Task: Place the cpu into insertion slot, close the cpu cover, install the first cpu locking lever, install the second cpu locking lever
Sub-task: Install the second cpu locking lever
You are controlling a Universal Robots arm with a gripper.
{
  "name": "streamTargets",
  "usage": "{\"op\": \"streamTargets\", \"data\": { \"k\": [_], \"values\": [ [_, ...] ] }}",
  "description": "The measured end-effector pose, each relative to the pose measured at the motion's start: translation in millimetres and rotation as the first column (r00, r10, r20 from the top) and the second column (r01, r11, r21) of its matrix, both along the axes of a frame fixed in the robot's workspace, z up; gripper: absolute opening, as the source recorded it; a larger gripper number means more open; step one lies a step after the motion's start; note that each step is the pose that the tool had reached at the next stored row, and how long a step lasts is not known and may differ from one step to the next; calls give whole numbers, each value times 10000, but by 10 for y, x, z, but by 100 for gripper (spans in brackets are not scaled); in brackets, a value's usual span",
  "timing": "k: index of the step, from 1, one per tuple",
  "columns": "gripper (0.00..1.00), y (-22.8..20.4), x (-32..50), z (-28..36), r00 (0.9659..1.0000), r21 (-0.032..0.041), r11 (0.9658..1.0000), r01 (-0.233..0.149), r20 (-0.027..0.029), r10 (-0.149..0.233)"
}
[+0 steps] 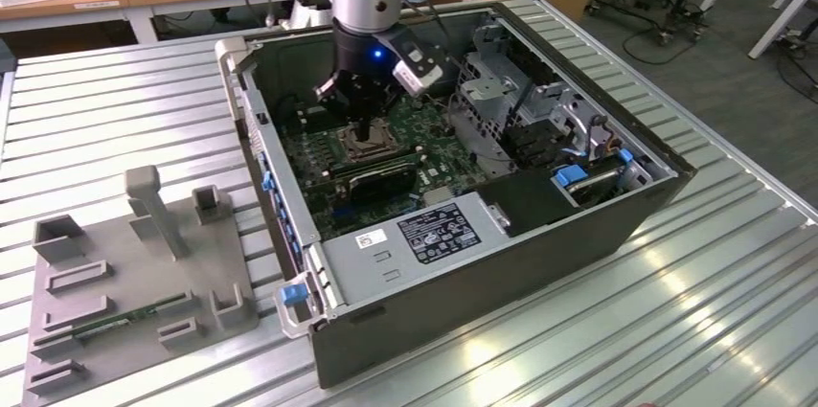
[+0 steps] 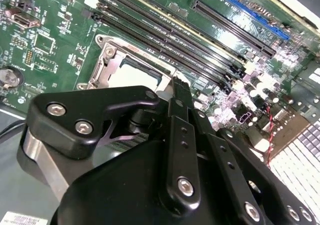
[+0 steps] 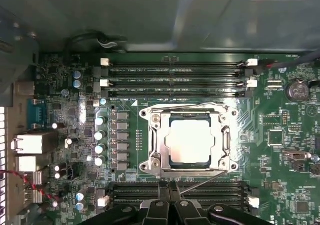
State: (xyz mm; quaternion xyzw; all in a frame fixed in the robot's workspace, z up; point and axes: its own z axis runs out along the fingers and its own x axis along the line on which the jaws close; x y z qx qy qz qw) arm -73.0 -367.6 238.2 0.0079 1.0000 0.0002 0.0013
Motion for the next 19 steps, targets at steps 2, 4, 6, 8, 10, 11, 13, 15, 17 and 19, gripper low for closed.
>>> {"op": "streamTargets", "data": {
  "k": [2,4,6,8,10,11,13,15,17,19],
  "values": [
    [11,0,-7,-38,10000,0,10000,1,0,-1],
    [11,0,-17,-73,10000,-1,10000,0,0,0],
    [11,-1,-27,-109,10000,0,10000,0,0,0],
    [11,-1,-42,-146,10000,1,10000,0,0,0],
    [11,-1,-66,-182,10000,-1,10000,-1,0,1],
    [11,0,-78,-200,10000,-1,10000,0,0,0],
    [11,-2,-102,-232,10000,0,10000,1,0,-1],
    [11,-11,-118,-243,10000,-2,10000,1,-2,-1],
    [11,-28,-127,-249,10000,1,10000,0,0,0],
    [11,-34,-140,-264,10000,1,10000,1,1,-1]
  ]
}}
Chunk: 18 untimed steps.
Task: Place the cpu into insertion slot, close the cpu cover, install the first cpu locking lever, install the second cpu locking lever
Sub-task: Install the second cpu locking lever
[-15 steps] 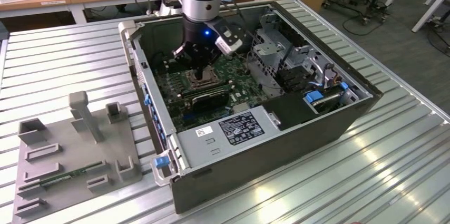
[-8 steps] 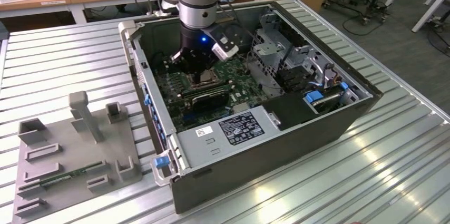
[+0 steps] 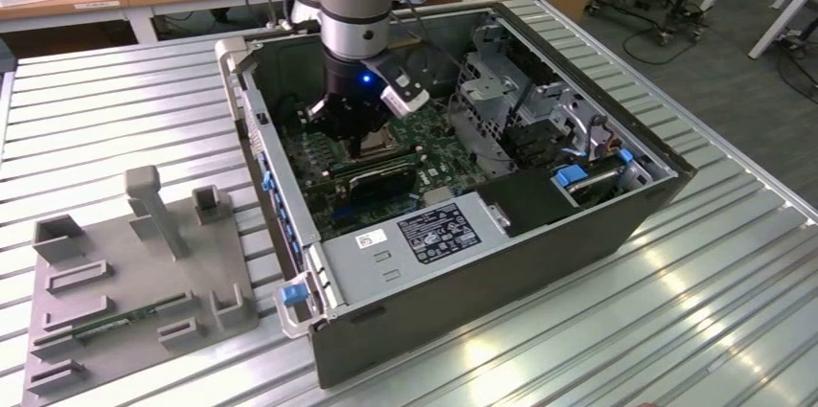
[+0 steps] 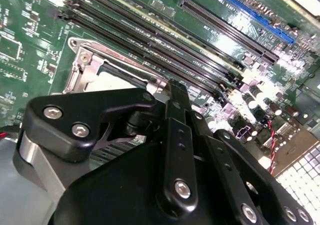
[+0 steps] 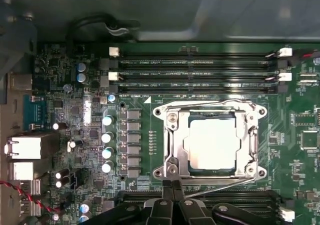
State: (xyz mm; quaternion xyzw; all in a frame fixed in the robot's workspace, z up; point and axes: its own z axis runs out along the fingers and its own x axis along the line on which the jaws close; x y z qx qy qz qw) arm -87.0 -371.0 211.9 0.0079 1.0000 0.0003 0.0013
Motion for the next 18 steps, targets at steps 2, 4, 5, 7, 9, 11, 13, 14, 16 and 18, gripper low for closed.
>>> {"op": "streamTargets", "data": {
  "k": [2,4,5,7,9,11,13,14,16,18],
  "values": [
    [11,-1,-16,-21,10000,-1,10000,0,-1,0],
    [11,-1,-23,-25,10000,-3,10000,0,-2,0],
    [11,-1,-29,-28,10000,-2,10000,-1,-2,1],
    [11,-1,-51,-40,10000,-1,10000,-1,-1,1],
    [11,-1,-67,-48,10000,0,10000,-1,0,1],
    [11,-3,-71,-51,10000,0,10000,-1,0,1],
    [11,-7,-72,-52,10000,-1,10000,0,-1,0],
    [11,-11,-71,-53,10000,-2,10000,-1,-1,1],
    [11,-24,-69,-55,10000,-1,10000,-1,0,1],
    [11,-38,-68,-56,10000,0,10000,-1,0,1]
  ]
}}
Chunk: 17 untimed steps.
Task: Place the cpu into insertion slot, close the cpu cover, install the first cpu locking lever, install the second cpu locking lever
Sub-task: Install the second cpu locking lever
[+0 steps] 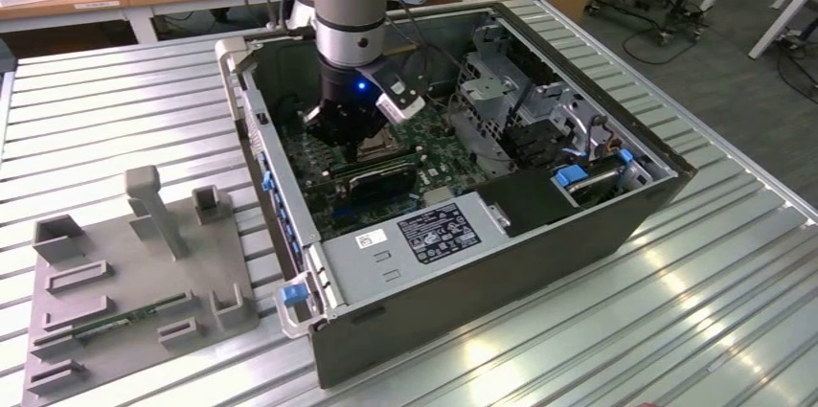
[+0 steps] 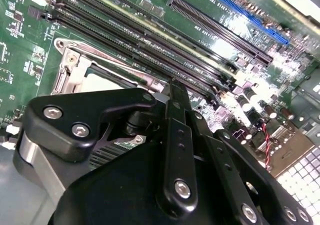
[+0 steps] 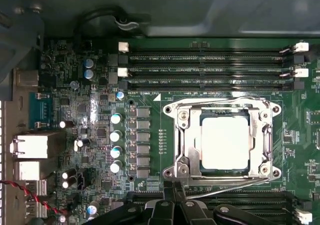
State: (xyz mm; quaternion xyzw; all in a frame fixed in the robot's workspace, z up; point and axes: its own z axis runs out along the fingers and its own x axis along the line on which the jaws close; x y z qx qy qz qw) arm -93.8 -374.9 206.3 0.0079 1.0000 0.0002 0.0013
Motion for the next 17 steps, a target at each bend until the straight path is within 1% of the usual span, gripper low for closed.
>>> {"op": "streamTargets", "data": {
  "k": [4,14,17],
  "values": [
    [11,-28,4,-1,10000,-1,10000,0,0,0],
    [11,-30,74,-2,10000,-1,10000,0,-1,0],
    [11,-30,77,-3,10000,25,10000,2,0,-2]
  ]
}}
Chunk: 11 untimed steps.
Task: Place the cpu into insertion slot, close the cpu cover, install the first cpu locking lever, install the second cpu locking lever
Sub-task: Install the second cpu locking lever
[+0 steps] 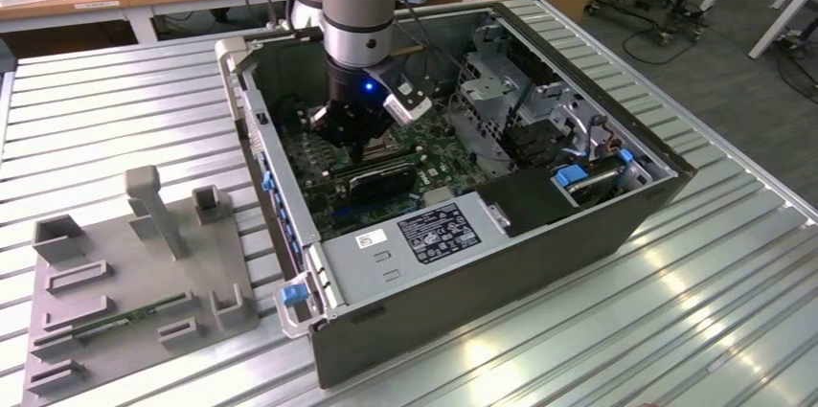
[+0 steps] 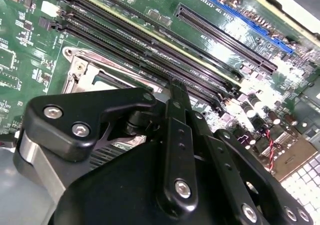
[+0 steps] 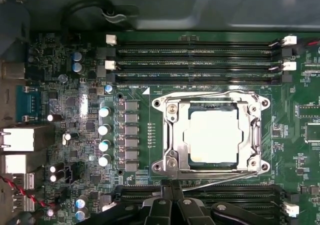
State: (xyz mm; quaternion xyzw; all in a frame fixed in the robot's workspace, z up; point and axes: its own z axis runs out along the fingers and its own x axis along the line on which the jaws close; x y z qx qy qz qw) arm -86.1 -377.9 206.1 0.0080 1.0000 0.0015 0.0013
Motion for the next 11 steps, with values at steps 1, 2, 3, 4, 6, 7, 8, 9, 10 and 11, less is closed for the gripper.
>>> {"op": "streamTargets", "data": {
  "k": [1,2,3,4,6,7,8,9,10,11],
  "values": [
    [11,0,0,1,10000,18,10000,-2,1,2],
    [11,0,0,1,10000,44,10000,-2,10,2],
    [11,0,1,0,10000,89,10000,-2,26,2],
    [11,-1,1,-1,10000,161,9999,-4,49,3],
    [11,-1,1,-2,9999,373,9993,-5,105,1],
    [11,-1,1,-3,9999,494,9988,-6,137,0],
    [11,-2,1,-3,9999,575,9983,-8,156,-1],
    [11,-2,0,-3,9999,618,9981,-8,169,-2],
    [11,-3,-2,-4,9998,637,9980,-8,179,-4],
    [11,-3,-4,-6,9998,646,9979,-9,185,-3]
  ]
}}
